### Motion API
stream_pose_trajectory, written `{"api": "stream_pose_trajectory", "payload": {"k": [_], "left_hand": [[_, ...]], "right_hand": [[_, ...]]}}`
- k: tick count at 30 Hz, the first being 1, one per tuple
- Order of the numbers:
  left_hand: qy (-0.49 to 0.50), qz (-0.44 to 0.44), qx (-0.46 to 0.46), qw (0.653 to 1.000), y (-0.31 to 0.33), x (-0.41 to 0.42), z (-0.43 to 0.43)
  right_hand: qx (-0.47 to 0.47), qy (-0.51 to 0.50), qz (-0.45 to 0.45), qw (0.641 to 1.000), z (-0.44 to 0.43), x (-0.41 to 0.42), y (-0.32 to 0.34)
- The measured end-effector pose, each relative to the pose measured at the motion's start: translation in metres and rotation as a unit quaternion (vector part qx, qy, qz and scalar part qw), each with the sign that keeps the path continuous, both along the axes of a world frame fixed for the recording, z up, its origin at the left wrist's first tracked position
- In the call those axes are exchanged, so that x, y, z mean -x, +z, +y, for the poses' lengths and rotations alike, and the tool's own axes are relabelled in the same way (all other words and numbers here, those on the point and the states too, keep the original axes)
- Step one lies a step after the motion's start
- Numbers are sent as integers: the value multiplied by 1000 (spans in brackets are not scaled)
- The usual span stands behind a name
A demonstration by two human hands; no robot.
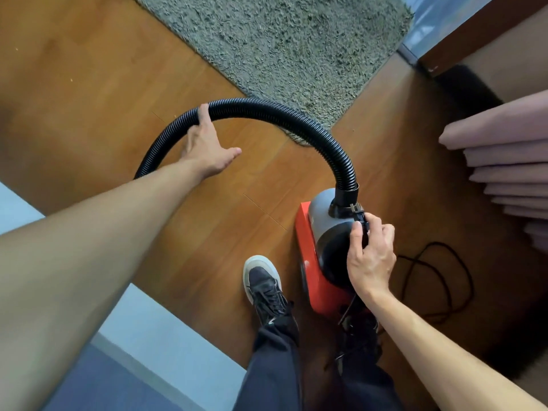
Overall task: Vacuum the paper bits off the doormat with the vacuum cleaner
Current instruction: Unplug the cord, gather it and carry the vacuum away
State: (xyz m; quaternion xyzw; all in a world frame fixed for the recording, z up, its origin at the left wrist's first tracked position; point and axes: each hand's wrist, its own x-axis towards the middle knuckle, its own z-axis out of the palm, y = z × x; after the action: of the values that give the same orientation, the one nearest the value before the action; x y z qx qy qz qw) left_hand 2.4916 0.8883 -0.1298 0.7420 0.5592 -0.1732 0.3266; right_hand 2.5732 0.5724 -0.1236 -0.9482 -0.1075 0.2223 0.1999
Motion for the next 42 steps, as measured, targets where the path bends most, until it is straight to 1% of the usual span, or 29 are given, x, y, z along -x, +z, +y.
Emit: {"api": "stream_pose_trajectory", "payload": {"k": [4,9,11,13,16,19,22,25,28,31,33,35,39,42], "left_hand": [[-67,47,-53,995,-8,-13,19],[-127,91,-52,986,-26,-7,30],[-140,102,-45,984,-32,0,28],[-149,107,-44,982,-37,6,25],[-142,104,-56,983,-42,10,18],[-123,108,-81,983,-44,6,15],[-111,112,-116,981,-47,-1,19],[-118,104,-129,979,-49,-6,27],[-145,107,-112,977,-51,-9,35],[-156,107,-101,977,-56,-10,42],[-154,104,-100,977,-58,-9,45],[-156,102,-104,977,-61,-8,47],[-170,115,-118,972,-64,-3,51],[-183,117,-120,969,-64,6,52]], "right_hand": [[-8,-2,-16,1000,1,2,-4],[-22,-18,-20,999,-2,2,-6],[-35,-32,-8,999,-5,3,-4],[-54,-35,9,998,-9,5,-2],[-64,-6,25,998,-20,13,0],[-61,23,29,997,-32,16,-1],[-77,43,36,995,-36,14,-1],[-97,75,69,990,-40,11,0],[-106,69,145,981,-44,8,3],[-87,102,169,976,-47,4,4],[-89,90,185,975,-46,5,3],[-94,65,176,978,-46,7,1],[-90,45,128,987,-45,12,-1],[-102,36,121,987,-43,12,-2]]}}
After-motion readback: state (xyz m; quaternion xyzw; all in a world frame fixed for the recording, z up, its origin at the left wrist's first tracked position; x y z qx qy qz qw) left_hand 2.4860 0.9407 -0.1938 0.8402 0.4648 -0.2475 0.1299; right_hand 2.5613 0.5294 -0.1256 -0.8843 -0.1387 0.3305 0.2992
